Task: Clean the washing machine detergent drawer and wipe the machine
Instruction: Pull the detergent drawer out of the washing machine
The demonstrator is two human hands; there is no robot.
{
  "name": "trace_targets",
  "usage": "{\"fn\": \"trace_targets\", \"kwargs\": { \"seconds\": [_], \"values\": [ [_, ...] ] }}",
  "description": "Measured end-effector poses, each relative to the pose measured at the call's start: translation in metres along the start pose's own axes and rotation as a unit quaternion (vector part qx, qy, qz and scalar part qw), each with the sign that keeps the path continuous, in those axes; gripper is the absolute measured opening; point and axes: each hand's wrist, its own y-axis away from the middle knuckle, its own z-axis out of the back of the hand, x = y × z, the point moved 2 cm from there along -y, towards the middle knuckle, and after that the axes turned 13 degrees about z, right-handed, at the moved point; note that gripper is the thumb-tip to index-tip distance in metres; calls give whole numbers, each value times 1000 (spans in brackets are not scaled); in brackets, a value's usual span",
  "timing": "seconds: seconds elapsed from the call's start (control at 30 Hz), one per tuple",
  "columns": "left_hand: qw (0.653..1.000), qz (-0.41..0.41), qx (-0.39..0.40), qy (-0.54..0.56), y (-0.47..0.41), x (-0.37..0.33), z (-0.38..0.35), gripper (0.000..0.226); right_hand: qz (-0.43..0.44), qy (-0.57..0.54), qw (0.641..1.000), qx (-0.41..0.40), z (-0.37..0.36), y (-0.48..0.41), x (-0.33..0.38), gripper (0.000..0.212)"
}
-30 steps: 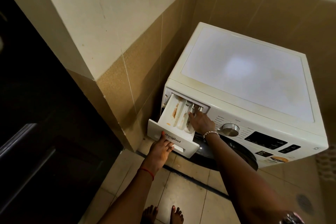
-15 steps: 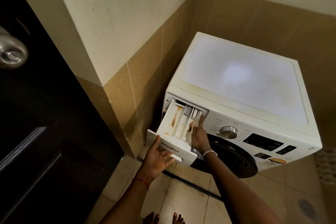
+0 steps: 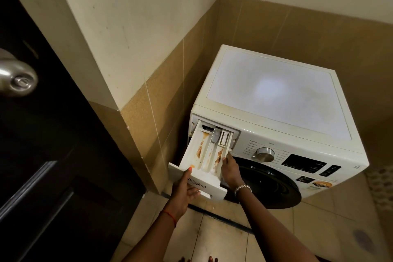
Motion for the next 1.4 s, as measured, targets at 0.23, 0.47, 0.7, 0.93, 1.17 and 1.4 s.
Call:
{"fn": "trace_targets", "kwargs": {
  "seconds": [0.23,0.47,0.7,0.93,1.17,1.4],
  "values": [
    [1000,-7,-11,-28,10,0,27,40,-17,-87,996,-18,-10,26,0,29],
    [998,-4,12,-60,22,0,56,35,-22,-112,991,-69,4,26,8,23],
    [993,18,26,-112,35,-2,68,18,-16,-121,982,-147,47,20,17,37],
    [978,1,60,-199,37,-24,37,40,-93,-226,946,-211,104,19,4,18],
    [961,-31,78,-263,48,-48,-25,57,-86,-340,900,-260,162,61,15,16],
    [932,-48,120,-339,64,-50,-98,83,-64,-357,866,-344,224,105,12,15]
  ]
}}
